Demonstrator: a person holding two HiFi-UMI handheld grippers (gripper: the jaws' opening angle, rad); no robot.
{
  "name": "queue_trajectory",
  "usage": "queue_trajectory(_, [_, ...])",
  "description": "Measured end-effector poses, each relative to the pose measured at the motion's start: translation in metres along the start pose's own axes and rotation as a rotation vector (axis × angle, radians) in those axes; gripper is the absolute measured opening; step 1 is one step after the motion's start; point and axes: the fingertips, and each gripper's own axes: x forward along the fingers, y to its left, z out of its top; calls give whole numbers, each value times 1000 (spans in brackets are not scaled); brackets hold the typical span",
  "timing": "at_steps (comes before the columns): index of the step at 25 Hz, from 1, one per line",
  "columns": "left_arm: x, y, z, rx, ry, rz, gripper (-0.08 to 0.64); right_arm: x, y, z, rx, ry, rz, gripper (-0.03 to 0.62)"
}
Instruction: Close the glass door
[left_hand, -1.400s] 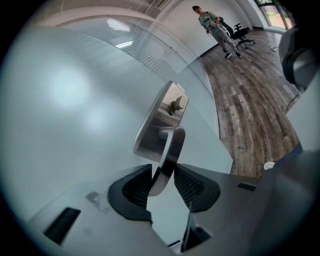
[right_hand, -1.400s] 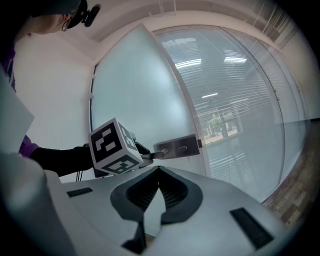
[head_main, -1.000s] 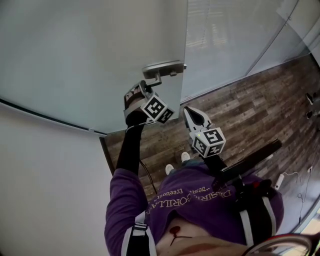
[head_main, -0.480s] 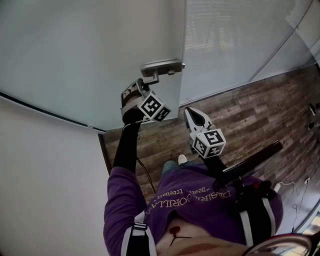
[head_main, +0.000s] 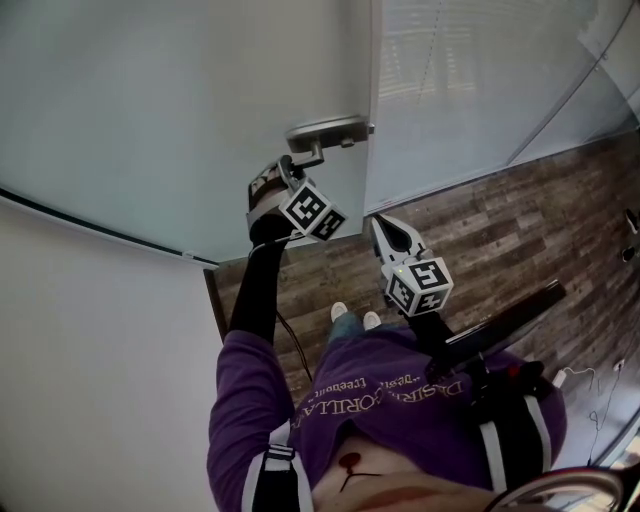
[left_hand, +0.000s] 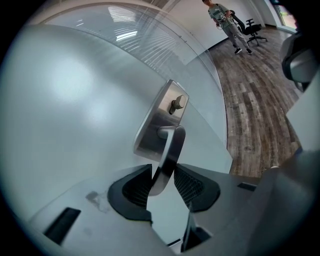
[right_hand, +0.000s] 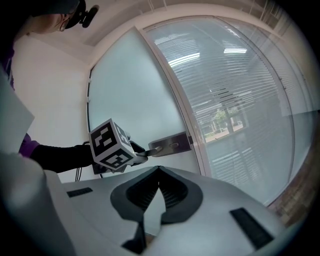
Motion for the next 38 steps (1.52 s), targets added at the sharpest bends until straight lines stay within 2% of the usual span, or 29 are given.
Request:
queue_trajectory(11, [18,8,3,31,-9,-12,135,33,-1,11,2,-10,-18,-3])
queue_trajectory(38, [54,36,22,19,-31,11,130,74,0,30,-48,-11,-32,-3])
